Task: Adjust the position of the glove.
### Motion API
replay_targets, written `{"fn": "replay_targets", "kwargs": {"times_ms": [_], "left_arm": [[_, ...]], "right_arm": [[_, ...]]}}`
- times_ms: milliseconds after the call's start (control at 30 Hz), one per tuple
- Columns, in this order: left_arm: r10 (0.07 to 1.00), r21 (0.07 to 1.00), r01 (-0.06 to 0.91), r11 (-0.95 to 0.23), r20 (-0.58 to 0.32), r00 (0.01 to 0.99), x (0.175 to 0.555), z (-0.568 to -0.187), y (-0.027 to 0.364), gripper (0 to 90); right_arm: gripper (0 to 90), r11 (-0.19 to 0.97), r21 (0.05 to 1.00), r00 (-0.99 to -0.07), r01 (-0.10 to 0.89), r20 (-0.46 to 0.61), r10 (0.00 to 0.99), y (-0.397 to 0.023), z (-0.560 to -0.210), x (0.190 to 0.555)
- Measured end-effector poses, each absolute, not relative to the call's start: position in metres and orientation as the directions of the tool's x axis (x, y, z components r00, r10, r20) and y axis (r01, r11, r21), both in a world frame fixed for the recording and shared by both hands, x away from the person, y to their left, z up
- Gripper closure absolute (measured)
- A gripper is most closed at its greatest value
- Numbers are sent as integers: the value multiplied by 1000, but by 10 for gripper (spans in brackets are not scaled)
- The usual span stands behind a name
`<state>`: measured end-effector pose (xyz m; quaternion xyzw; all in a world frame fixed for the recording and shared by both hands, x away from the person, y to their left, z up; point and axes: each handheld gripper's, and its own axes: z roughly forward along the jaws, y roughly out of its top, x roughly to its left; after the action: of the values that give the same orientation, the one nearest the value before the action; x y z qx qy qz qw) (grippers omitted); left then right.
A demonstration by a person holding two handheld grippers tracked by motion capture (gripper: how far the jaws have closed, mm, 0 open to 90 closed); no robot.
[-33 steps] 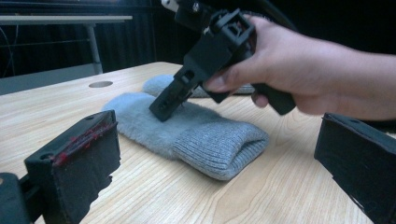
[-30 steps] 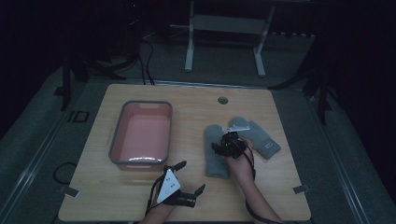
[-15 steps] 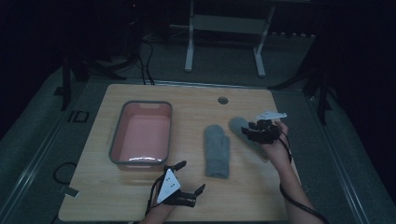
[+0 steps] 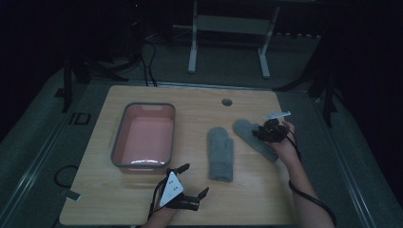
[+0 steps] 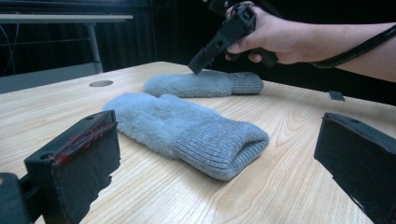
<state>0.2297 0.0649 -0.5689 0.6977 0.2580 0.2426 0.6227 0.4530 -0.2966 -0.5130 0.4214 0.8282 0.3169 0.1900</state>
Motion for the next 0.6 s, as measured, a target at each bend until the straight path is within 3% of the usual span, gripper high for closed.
{"fn": "replay_targets", "kwargs": {"times_ms": [233,367,500,600], "left_arm": [[662,994,56,-92,19,749,230,-569,65,4],[662,994,57,-93,19,749,230,-569,65,4],[661,994,58,-93,18,750,229,-569,65,4],[662,994,60,-92,16,749,229,-569,65,4]], "right_arm": [[575,460,645,-576,610,-37,816,-294,-534,455],[650,526,629,-600,572,-117,792,-288,-538,450],[795,546,621,-586,562,-167,793,-281,-538,445],[829,528,620,-559,581,-167,812,-276,-536,442]]}}
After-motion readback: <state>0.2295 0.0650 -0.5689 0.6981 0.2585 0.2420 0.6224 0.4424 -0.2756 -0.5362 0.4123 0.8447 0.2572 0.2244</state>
